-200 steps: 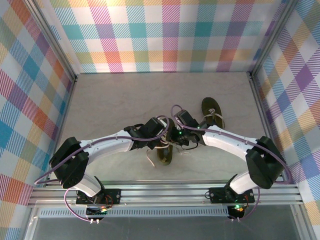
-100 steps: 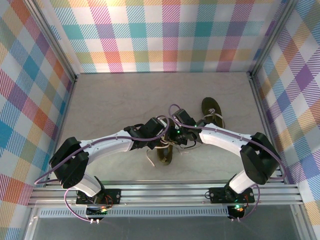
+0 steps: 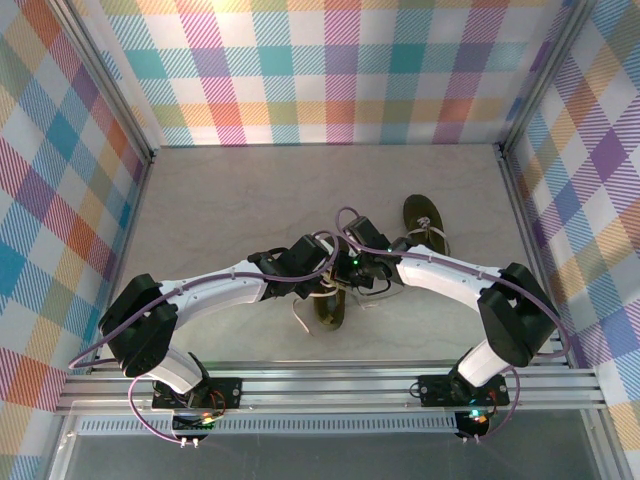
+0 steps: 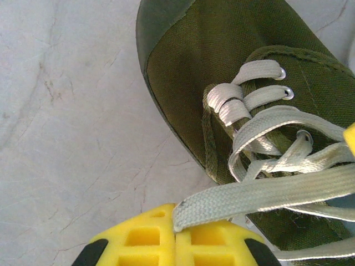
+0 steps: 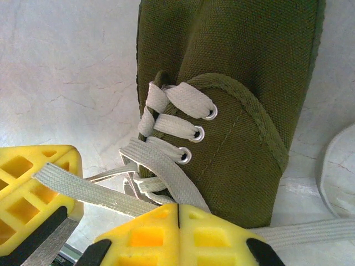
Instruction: Tie the shoes
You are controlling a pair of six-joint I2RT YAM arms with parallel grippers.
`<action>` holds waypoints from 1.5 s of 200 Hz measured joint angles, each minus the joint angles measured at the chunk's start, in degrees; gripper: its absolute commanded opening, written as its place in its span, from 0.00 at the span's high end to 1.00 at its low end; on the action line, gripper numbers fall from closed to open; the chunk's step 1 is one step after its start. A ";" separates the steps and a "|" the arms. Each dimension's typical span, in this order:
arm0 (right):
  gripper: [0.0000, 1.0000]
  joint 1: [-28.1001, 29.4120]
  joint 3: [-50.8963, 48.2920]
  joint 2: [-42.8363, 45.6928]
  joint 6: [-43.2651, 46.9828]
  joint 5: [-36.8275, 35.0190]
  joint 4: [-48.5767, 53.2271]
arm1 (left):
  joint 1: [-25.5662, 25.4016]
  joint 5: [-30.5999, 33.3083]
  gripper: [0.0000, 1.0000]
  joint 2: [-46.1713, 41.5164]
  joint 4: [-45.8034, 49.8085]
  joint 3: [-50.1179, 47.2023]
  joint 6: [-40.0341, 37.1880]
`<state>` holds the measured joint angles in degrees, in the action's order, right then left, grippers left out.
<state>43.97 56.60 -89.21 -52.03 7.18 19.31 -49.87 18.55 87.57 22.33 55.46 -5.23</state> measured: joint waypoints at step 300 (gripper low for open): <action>0.96 0.44 3.10 -2.40 10.12 -9.14 10.73 | -0.26 -10.01 1.00 0.13 -0.42 -0.17 0.61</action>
<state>44.40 59.70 -91.61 -41.91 -1.96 30.04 -50.13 8.54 87.70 21.91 55.29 -4.62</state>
